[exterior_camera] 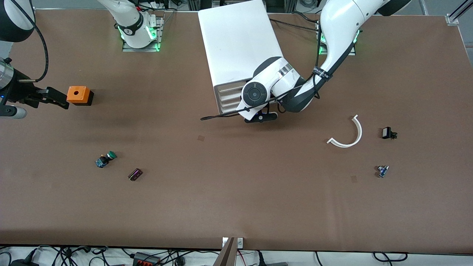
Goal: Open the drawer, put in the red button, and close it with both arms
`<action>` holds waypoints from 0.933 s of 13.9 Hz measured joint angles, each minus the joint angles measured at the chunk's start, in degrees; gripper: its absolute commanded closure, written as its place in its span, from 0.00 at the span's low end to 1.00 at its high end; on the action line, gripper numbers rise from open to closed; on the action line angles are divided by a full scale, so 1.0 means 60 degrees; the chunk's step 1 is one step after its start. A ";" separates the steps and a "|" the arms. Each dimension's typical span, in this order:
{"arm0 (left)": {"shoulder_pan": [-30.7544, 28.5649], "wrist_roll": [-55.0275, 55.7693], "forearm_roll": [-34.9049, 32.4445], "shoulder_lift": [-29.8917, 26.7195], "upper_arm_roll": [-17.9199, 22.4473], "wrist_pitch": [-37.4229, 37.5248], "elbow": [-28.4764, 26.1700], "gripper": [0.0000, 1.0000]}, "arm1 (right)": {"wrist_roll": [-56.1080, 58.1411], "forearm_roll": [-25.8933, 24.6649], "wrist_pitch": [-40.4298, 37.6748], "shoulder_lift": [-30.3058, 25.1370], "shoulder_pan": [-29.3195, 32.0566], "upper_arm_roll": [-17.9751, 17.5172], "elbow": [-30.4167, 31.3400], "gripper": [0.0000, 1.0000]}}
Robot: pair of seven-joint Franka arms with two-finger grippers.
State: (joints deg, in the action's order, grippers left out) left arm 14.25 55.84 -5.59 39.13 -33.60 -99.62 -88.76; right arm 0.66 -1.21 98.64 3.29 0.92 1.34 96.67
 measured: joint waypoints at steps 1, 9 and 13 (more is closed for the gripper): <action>-0.0081 -0.0002 0.0000 -0.0006 -0.0070 0.0092 0.0001 0.00 | 0.0000 0.0000 0.0001 0.0011 0.0000 0.0000 0.0000 0.00; -0.1276 -0.0237 -0.0001 -0.0160 -0.0403 0.0309 0.0394 0.00 | 0.0000 0.0000 0.0101 0.0152 0.0000 -0.0007 0.0001 0.00; -0.2210 -0.1315 -0.0038 -0.0381 -0.0401 0.0311 0.0733 0.00 | 0.0000 0.0000 0.0118 0.0152 0.0000 -0.0007 0.0001 0.00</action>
State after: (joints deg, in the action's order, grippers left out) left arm 0.99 47.95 -5.81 36.85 -36.01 -97.75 -84.36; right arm 0.66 -1.21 99.35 4.20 0.92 1.30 96.68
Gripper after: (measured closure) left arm 0.000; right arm 0.000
